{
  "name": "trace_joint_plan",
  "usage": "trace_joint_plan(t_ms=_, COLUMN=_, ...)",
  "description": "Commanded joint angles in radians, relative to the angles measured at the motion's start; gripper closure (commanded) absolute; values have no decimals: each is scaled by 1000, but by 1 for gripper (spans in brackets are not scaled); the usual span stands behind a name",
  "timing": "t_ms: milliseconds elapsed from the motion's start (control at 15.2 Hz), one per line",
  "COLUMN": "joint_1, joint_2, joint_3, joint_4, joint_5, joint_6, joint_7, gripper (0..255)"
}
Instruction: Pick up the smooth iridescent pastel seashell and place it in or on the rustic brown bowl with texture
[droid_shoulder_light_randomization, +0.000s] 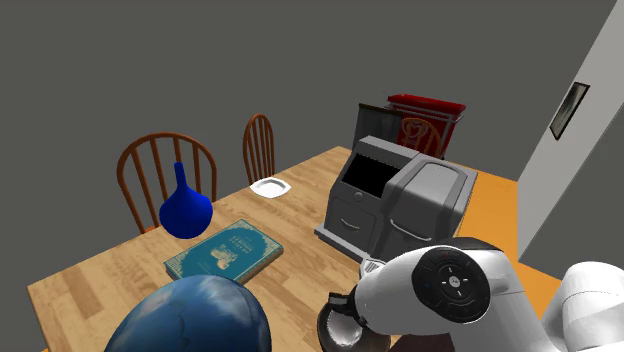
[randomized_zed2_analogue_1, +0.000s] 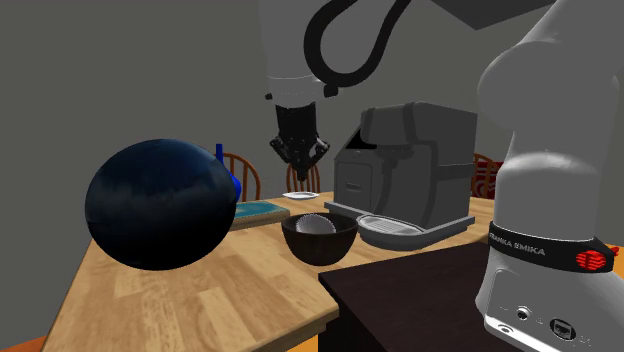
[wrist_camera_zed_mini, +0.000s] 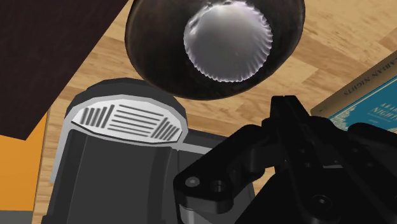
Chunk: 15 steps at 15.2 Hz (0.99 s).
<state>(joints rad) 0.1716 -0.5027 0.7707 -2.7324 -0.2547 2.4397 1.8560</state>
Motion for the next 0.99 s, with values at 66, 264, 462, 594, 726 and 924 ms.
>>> trace_joint_plan(t_ms=66, joint_1=0, joint_2=0, joint_3=0, joint_4=0, joint_5=0, joint_6=0, joint_7=0, gripper=255)
trace_joint_plan(t_ms=264, joint_1=-46, joint_2=92, joint_3=-2, joint_4=66, joint_5=1, joint_6=-44, joint_7=-14, gripper=0)
trace_joint_plan(t_ms=462, joint_1=-167, joint_2=380, joint_3=7, joint_4=270, joint_5=-22, joint_6=-199, joint_7=-19, gripper=0)
trace_joint_plan(t_ms=594, joint_1=-210, joint_2=581, joint_3=-1, joint_4=408, joint_5=-49, joint_6=-315, joint_7=0, gripper=0)
trace_joint_plan(t_ms=726, joint_1=-215, joint_2=770, joint_3=-36, joint_4=545, joint_5=-59, joint_6=-432, joint_7=13, gripper=0)
trace_joint_plan(t_ms=924, joint_1=-204, joint_2=870, joint_3=-69, joint_4=612, joint_5=-55, joint_6=-482, joint_7=17, gripper=0)
